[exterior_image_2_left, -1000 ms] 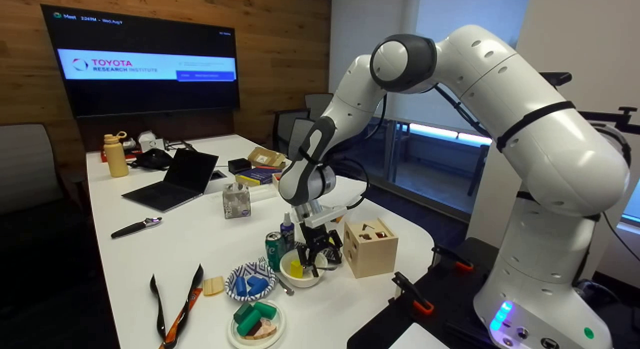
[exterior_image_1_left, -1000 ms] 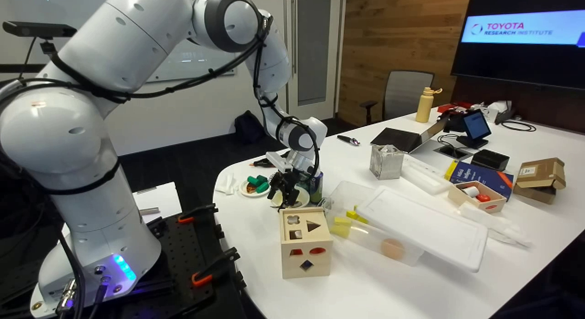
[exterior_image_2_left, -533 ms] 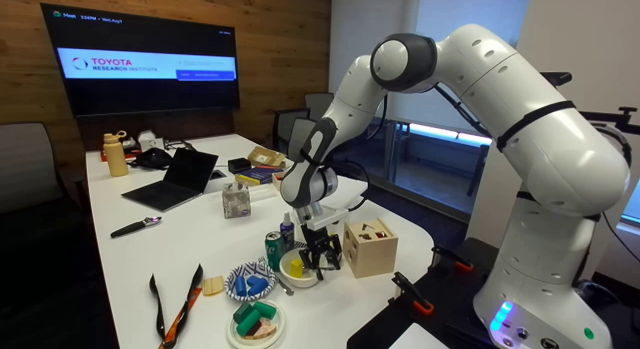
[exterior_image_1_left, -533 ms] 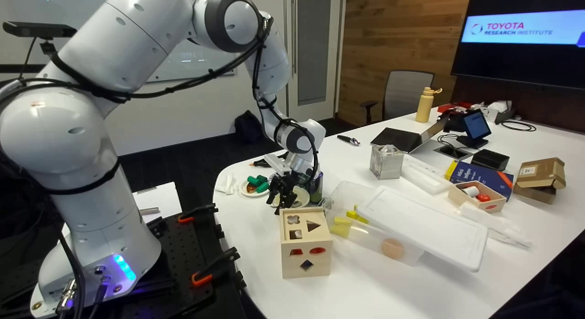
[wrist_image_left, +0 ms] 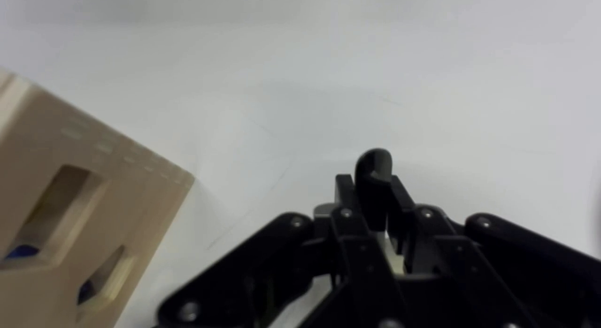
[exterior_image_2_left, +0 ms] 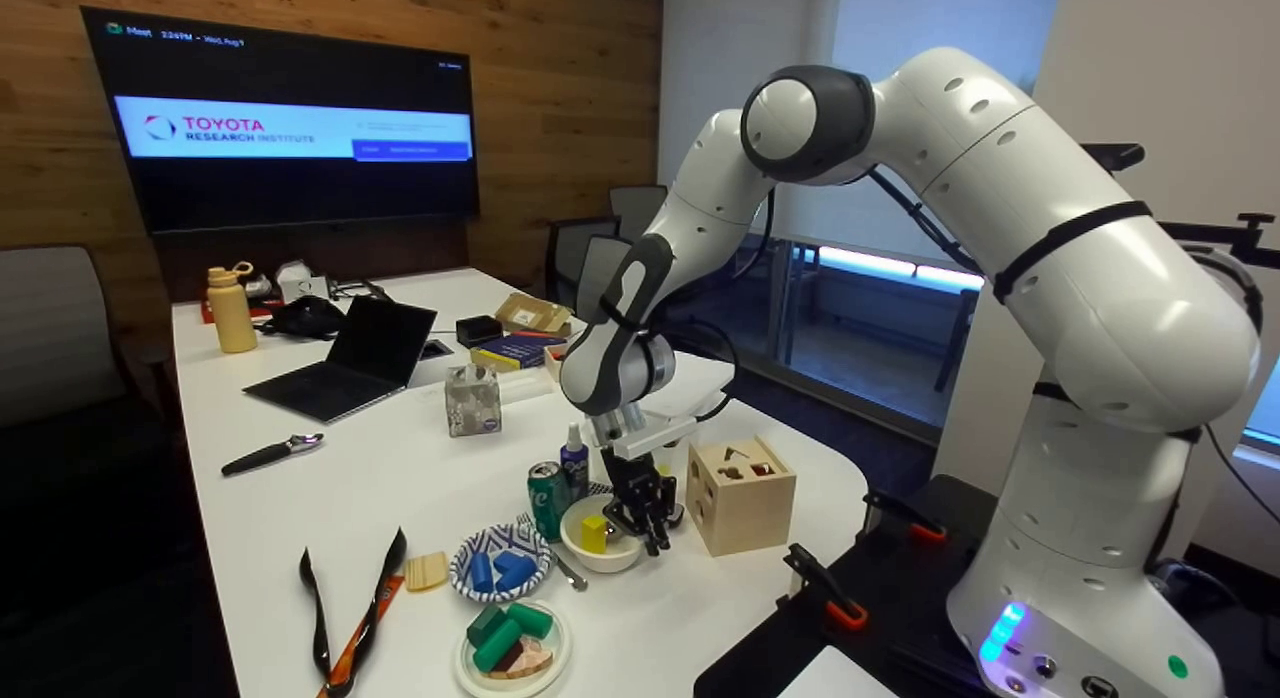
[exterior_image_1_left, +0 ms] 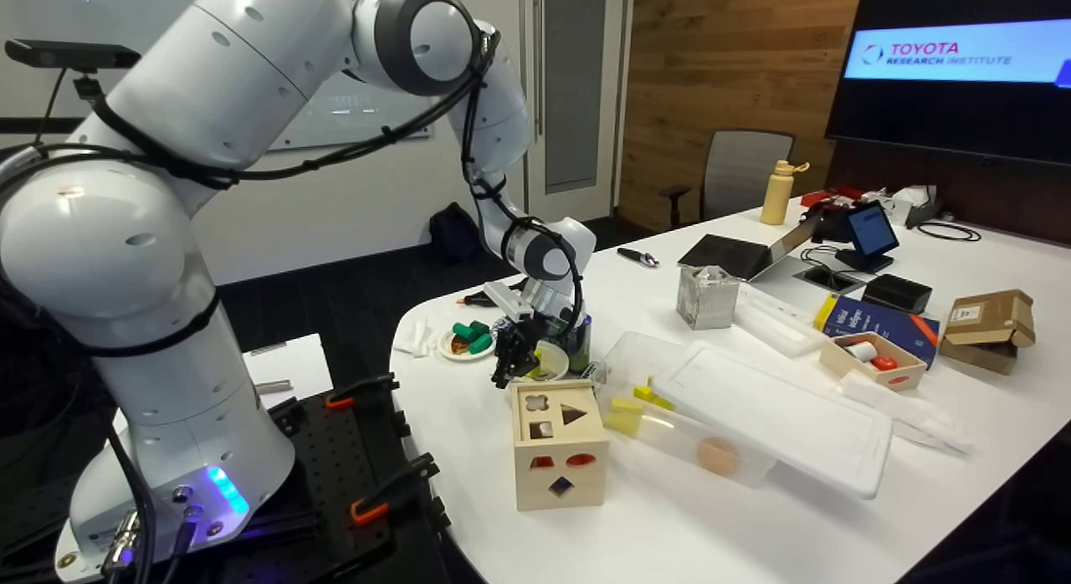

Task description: Use the spoon to stir the bowl

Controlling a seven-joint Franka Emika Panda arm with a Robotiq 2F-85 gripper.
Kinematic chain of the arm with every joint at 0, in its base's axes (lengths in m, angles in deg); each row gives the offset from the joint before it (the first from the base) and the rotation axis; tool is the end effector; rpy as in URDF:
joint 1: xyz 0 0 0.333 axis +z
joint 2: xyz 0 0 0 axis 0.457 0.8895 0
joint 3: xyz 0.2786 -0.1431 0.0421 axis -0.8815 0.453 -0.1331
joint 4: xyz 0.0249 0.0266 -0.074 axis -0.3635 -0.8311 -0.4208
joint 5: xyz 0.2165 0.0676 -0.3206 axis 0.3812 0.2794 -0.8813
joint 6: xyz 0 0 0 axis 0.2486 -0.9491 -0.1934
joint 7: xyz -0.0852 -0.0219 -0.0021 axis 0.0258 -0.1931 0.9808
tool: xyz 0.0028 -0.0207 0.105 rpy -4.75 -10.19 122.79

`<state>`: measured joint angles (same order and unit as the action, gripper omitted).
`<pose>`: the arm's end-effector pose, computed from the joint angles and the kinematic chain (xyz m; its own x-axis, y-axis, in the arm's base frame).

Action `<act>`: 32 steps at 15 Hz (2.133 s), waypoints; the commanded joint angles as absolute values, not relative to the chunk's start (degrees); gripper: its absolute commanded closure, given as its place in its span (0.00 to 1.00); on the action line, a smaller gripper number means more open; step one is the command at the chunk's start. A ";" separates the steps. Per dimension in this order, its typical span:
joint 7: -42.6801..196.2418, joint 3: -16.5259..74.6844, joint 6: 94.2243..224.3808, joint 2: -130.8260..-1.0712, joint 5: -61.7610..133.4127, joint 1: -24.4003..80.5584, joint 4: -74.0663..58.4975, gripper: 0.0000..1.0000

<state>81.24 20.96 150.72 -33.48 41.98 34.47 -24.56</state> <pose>0.5184 0.1112 0.0171 0.8433 -0.0143 -0.5373 -0.0112 -0.9999 0.0091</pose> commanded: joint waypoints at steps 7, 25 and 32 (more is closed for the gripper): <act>81.50 20.58 150.21 -38.85 42.44 35.36 -27.91 0.95; 71.65 17.81 147.77 -39.63 47.68 32.17 -29.03 0.95; 82.86 22.12 141.28 -36.11 41.23 37.83 -24.85 0.95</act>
